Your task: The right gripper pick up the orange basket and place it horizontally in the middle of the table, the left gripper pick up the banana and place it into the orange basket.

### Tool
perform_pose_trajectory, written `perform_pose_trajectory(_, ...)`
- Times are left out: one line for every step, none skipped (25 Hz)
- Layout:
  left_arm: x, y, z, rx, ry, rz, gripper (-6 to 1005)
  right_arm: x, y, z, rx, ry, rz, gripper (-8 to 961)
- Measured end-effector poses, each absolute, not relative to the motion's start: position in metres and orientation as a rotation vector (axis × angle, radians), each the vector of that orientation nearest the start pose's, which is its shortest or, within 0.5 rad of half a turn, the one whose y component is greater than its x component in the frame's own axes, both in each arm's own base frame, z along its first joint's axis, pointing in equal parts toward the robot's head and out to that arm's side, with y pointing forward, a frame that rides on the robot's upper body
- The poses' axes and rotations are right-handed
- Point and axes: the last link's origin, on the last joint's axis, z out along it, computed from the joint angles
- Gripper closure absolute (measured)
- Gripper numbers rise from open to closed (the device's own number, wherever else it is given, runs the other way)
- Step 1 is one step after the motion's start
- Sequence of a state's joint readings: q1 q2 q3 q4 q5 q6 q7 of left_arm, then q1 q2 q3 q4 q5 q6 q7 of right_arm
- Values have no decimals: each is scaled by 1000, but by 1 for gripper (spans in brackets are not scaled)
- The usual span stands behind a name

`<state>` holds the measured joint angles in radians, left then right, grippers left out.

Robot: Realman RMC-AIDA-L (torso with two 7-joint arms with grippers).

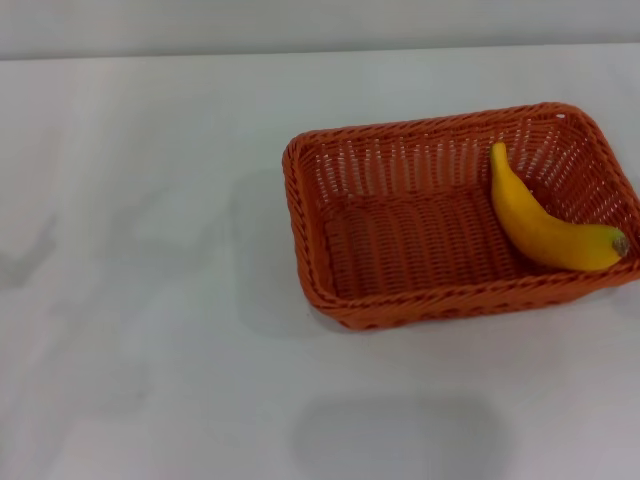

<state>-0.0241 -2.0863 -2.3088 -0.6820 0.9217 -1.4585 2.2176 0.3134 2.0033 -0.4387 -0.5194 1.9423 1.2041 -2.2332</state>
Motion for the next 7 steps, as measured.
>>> perform_pose_trajectory(-354,237,104,-1632,-453,-1005,105,380,319,140,-1537,559,786,249)
perform_pose_trajectory(-358,233,104,-1599,-459,-999,105,381,318,139,-1538,557,784,249)
perform_pose_trajectory(-361,231,103,-1586,-468,-994,105,381,318,137,-1539,559,783,249)
perform_pose_trajectory(-364,229,102,-1573,-476,-987,105,381,318,136,-1539,559,782,249)
perform_pose_trajectory(-365,228,101,-1567,-481,-984,106,382,317,135,-1540,561,780,249)
perform_pose_trajectory(-368,226,101,-1557,-486,-979,106,382,317,134,-1541,561,776,249)
perform_pose_trajectory(-370,224,101,-1544,-488,-977,106,383,317,132,-1542,560,773,249)
